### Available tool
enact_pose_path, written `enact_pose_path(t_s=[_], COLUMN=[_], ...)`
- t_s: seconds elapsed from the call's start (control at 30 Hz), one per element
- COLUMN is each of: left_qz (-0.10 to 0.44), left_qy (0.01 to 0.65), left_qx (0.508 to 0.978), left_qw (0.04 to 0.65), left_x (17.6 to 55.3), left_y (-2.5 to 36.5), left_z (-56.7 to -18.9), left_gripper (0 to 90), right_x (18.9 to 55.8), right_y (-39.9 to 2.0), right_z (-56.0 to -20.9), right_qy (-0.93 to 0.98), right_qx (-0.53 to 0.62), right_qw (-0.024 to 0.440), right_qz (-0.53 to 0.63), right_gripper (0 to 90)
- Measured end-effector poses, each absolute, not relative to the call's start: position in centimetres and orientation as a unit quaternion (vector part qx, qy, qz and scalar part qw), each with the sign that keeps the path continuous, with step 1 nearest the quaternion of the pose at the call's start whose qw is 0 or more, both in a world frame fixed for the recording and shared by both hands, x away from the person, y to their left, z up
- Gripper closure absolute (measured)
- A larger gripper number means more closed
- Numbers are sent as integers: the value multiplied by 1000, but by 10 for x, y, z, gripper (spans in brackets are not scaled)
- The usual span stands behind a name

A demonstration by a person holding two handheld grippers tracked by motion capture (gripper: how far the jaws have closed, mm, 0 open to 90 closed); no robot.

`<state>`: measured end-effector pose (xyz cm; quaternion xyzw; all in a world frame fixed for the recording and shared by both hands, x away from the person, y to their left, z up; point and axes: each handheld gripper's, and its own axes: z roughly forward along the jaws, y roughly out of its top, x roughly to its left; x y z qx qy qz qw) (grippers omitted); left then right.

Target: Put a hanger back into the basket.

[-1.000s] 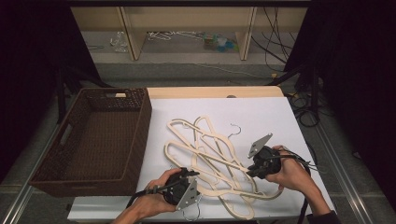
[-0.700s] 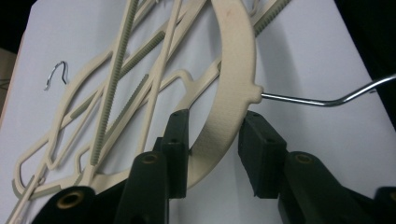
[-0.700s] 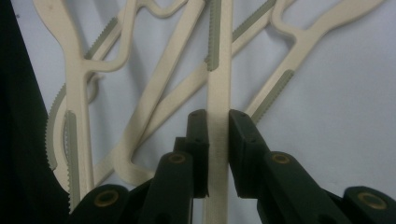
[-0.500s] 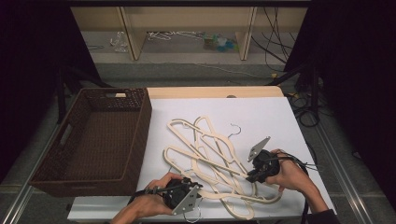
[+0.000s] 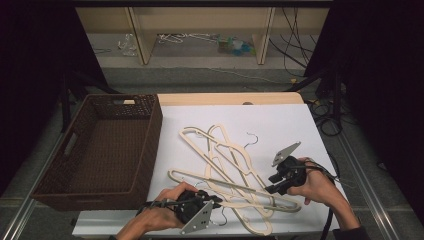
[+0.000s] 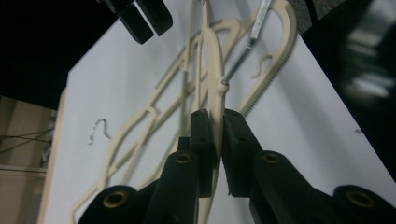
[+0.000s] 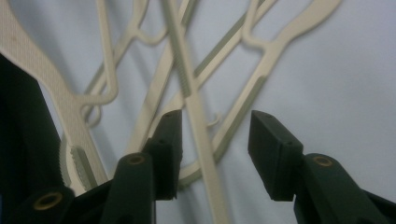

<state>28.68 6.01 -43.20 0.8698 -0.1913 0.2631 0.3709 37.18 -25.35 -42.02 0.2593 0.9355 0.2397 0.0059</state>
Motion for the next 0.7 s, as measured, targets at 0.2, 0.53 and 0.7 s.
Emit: enact_pose_path(t_s=[0.2,0.53,0.7], left_qz=[253,202,180], left_qy=[-181,-44,20], left_qx=[870,876,866], left_qw=[383,437,467], left_x=[289,298,302], left_y=[62,75,88], left_z=[-418,-390,-379], left_gripper=[859,859,859], right_x=[368,361,358], right_y=[-267,-289,-298], right_z=[-388,-357,-344], right_qy=[919,885,875], right_qx=[269,303,304], right_qw=[53,104,126], right_qz=[283,337,354], right_gripper=[541,504,490])
